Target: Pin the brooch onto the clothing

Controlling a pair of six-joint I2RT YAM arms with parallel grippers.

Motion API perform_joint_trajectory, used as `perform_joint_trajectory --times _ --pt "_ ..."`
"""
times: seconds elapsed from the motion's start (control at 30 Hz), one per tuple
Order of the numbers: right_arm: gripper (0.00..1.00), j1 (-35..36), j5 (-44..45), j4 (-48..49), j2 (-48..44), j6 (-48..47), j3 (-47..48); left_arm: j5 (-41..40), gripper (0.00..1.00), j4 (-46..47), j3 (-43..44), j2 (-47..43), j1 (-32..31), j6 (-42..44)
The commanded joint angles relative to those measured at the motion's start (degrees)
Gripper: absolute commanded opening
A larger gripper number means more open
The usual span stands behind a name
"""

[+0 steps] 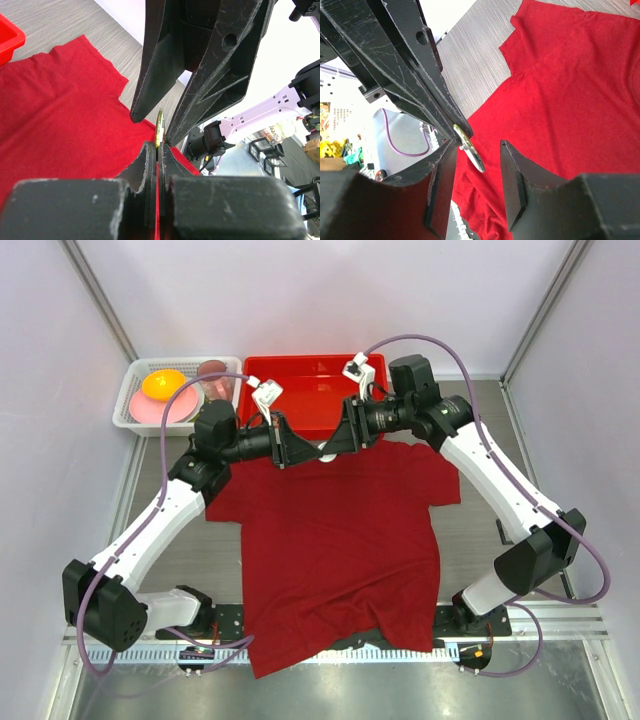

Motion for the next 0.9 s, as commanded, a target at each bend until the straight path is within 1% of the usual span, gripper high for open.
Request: perform_joint_trajectory --times 0.0,0.1,0.13,0.23,0.3,0.4,0.5,0.53,0.63,0.73,0.87 --pt "0.44 0.7 1.9 -0.1 0.3 -2.3 0.5 -0.3 0.00 2.7 -0.3 -1.2 0.0 -1.0" --pt "0.36 0.7 2.6 -0.8 0.7 -3.2 1.0 -0.3 0.00 3.0 -0.2 -1.2 -0.1 -1.3" --pt "0.31 0.7 3.3 -0.9 0.8 -3.6 1.3 -0.1 0.00 3.0 -0.3 -1.2 0.0 -1.3" --pt "0.20 0.7 4.9 -1.9 1.2 -4.5 1.8 0.1 0.00 3.0 -0.3 -1.0 0.0 -1.4" --pt "0.18 0.7 5.6 -2.5 1.4 -5.3 2.0 0.3 0.00 3.0 -0.2 -1.0 0.0 -1.4" --pt "0.18 0.8 5.0 -3.3 1.4 -6.5 2.7 0.3 0.00 3.0 -0.3 -0.7 0.0 -1.2" --pt "0.24 0.8 4.0 -4.6 1.3 -8.3 3.4 0.4 0.00 2.6 -0.5 -0.7 -0.1 -0.7" --pt "0.36 0.6 3.3 -4.9 1.2 -8.6 3.7 0.3 0.00 2.3 -0.6 -0.9 0.0 -0.3" --pt "0.57 -0.1 0.0 -6.6 0.9 -10.4 5.5 0.3 0.00 0.6 -0.4 -1.0 0.5 1.8" --pt "0.63 -1.0 -1.8 -10.5 1.0 -15.1 8.5 1.7 0.00 -0.5 0.1 -0.8 2.0 2.8" --pt "0.62 -1.3 -1.1 -13.5 -0.1 -21.9 8.9 5.9 0.00 -0.1 0.3 -0.1 3.7 2.1"
